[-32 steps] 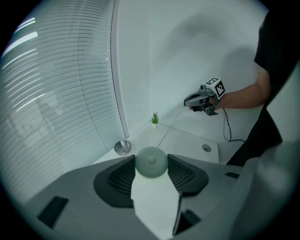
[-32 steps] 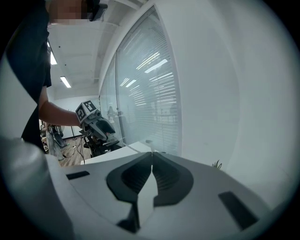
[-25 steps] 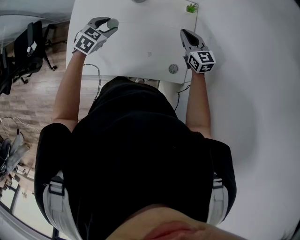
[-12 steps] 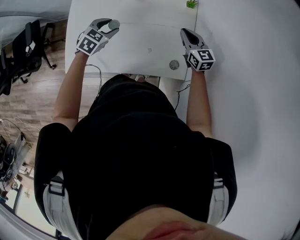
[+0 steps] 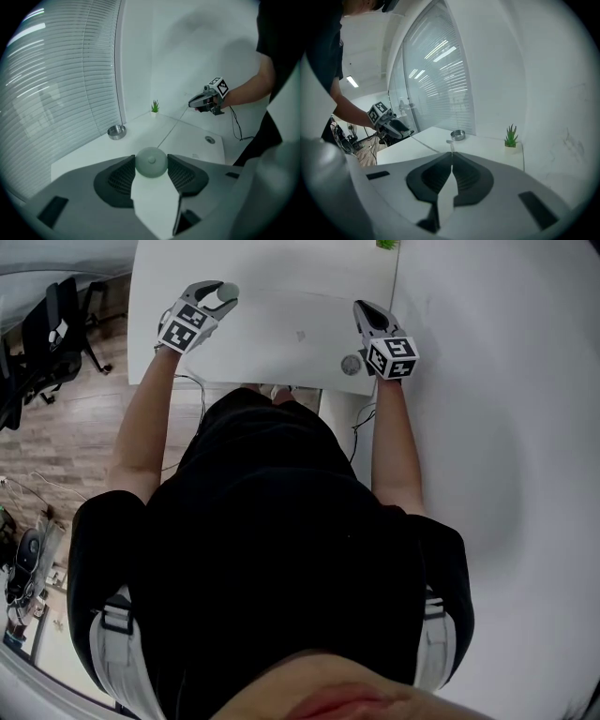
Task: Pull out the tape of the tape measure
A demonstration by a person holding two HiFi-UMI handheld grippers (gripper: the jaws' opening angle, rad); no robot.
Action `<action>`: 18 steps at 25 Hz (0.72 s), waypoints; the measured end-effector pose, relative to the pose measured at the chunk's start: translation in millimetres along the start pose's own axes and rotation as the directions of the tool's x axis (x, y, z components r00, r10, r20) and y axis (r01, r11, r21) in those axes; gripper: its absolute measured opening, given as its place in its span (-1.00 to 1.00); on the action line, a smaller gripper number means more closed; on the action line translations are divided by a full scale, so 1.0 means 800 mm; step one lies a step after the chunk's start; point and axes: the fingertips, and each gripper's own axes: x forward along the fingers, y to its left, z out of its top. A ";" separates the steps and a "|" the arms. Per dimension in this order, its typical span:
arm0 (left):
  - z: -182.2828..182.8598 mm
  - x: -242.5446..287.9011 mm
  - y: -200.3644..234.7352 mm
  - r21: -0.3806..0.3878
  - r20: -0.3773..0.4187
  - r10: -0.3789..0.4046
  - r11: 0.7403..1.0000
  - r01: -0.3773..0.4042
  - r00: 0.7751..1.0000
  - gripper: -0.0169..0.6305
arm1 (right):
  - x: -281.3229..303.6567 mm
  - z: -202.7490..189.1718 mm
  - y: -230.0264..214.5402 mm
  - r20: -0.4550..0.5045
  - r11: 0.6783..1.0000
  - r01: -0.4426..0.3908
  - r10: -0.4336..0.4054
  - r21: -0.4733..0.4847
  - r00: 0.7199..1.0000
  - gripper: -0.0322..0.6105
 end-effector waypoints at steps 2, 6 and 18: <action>-0.009 0.008 0.006 -0.026 0.013 0.002 1.000 -0.001 1.000 -0.25 | 0.011 -0.010 -0.002 -0.008 1.000 0.004 -0.004 0.007 1.000 -0.86; -0.030 0.025 0.014 -0.058 0.000 0.000 0.998 0.000 1.000 -0.25 | 0.033 -0.031 -0.006 -0.031 1.000 0.012 -0.012 0.009 0.999 -0.86; -0.061 0.070 0.021 -0.092 -0.048 -0.002 0.996 -0.003 0.999 -0.25 | 0.059 -0.079 -0.021 -0.087 0.998 0.042 -0.038 0.039 0.995 -0.86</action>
